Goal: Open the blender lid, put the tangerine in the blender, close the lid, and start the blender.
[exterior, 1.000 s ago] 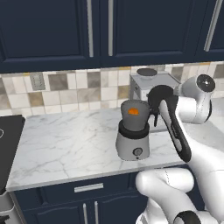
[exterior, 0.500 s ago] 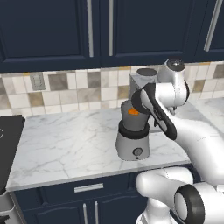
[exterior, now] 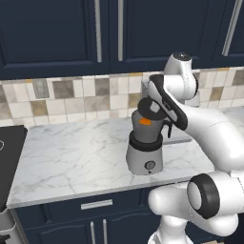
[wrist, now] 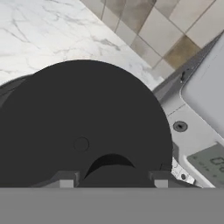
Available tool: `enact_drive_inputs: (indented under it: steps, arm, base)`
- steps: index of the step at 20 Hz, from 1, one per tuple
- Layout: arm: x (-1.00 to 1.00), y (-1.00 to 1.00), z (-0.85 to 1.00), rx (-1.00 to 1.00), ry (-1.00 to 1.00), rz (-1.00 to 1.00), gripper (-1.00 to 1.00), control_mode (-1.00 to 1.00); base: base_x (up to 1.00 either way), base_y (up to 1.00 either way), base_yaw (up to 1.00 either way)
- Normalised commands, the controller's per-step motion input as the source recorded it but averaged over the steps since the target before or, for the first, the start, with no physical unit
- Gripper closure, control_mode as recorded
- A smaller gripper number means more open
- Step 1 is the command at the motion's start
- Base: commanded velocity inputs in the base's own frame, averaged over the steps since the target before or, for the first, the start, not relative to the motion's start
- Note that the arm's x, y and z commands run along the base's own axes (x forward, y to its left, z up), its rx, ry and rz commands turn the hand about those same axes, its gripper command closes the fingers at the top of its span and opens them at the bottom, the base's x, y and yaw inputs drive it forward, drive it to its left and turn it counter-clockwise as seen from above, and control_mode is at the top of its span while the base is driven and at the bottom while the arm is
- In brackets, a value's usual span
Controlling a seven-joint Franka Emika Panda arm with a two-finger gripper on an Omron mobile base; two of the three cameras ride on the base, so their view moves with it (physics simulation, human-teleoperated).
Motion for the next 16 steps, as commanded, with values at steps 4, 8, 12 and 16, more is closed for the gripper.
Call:
enact_drive_inputs:
  steps: [4, 8, 12, 16]
  arm:
    - [0.0, 0.12, -0.2, 0.0, 0.01, 0.0, 1.0, -1.0]
    - [0.0, 0.19, -0.13, 0.0, 0.03, -0.03, 1.0, -1.0]
    - [0.0, 0.08, -0.14, 0.01, 0.02, -0.04, 1.0, -1.0]
    - [0.0, 0.09, -0.04, 0.02, 0.05, -0.04, 1.0, -1.0]
  base:
    - [0.0, 0.0, 0.0]
    - [0.0, 0.0, 0.0]
    - [0.0, 0.0, 0.0]
    - [0.0, 0.0, 0.0]
